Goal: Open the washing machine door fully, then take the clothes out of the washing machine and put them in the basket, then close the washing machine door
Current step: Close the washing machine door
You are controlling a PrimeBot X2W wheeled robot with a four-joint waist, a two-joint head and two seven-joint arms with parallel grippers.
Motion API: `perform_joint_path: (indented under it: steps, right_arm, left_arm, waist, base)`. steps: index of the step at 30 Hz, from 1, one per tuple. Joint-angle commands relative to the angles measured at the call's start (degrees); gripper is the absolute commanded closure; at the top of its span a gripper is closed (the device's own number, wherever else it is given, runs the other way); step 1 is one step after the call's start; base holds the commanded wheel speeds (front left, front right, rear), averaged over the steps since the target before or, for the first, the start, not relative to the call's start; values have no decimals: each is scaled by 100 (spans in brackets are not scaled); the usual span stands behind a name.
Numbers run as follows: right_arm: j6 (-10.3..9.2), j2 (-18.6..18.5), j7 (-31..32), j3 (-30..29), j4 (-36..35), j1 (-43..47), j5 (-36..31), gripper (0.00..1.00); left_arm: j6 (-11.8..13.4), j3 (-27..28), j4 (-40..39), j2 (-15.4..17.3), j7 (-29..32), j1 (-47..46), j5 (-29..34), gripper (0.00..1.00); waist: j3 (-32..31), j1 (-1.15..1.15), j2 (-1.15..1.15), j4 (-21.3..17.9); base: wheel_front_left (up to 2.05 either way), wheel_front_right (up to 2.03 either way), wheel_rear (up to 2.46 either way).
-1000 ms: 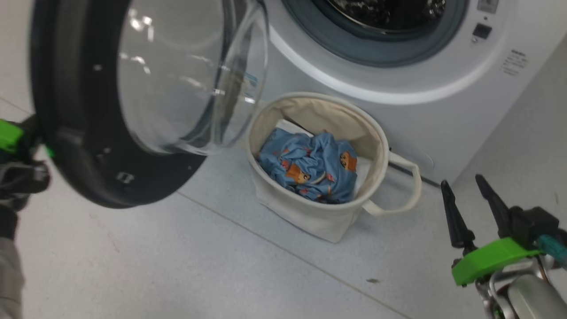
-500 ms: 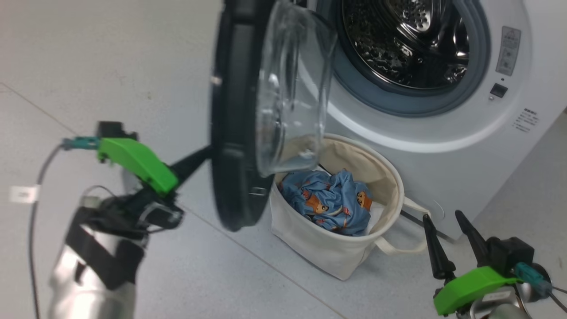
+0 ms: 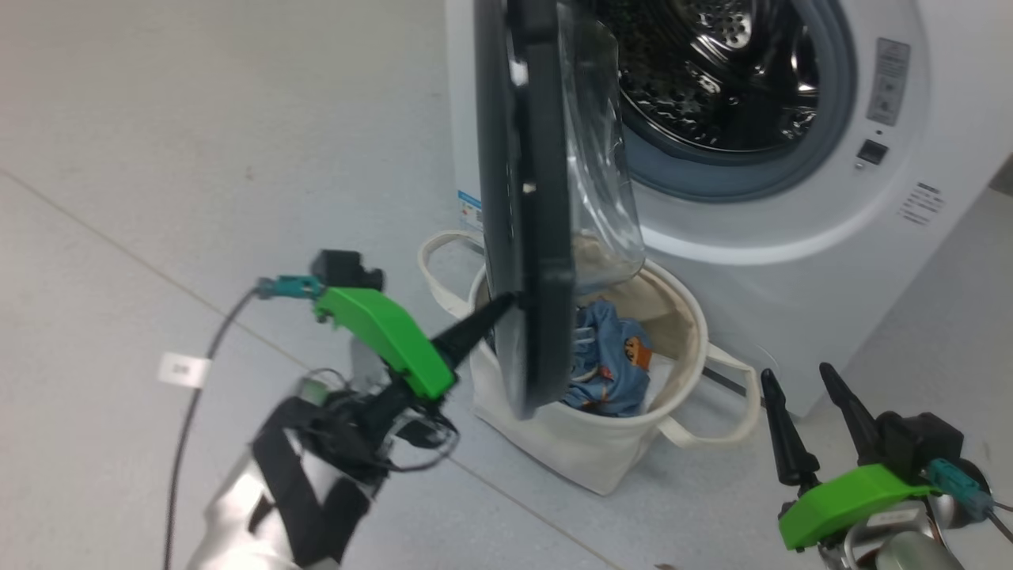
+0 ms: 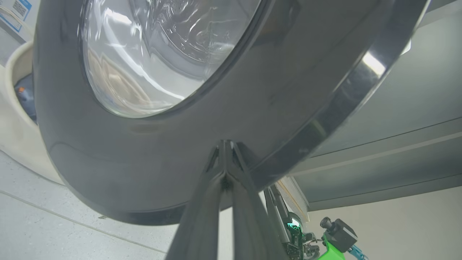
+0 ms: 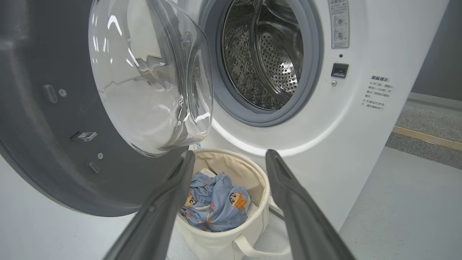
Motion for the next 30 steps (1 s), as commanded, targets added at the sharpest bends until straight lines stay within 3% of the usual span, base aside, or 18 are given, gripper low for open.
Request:
perform_joint_path:
  steps: [1, 9, 18, 30]
  right_arm:
    - [20, -72, -72, 21, -197, -49, -44, 0]
    - [20, -76, -72, -5, -351, -109, -108, 0]
    - [20, -105, -72, -93, -517, -270, -148, 0]
    - [20, 204, -72, -35, -626, -536, -189, 0]
  left_arm:
    - [-40, 33, -176, 71, -186, -245, -43, 100]
    - [-40, -627, 80, 71, -1288, -514, -54, 100]
    - [-40, -1010, 575, 126, -2218, -954, 470, 100]
    - [-41, -953, 1233, 1129, -3185, -1339, 779, 100]
  waist:
    - [28, 0, 0, -113]
    - [203, 0, 0, -736]
    - [557, 0, 0, -1869]
    - [762, 0, 0, -3773]
  base:
    - [0, 0, 0]
    - [0, 0, 0]
    - [0, 0, 0]
    - [0, 0, 0]
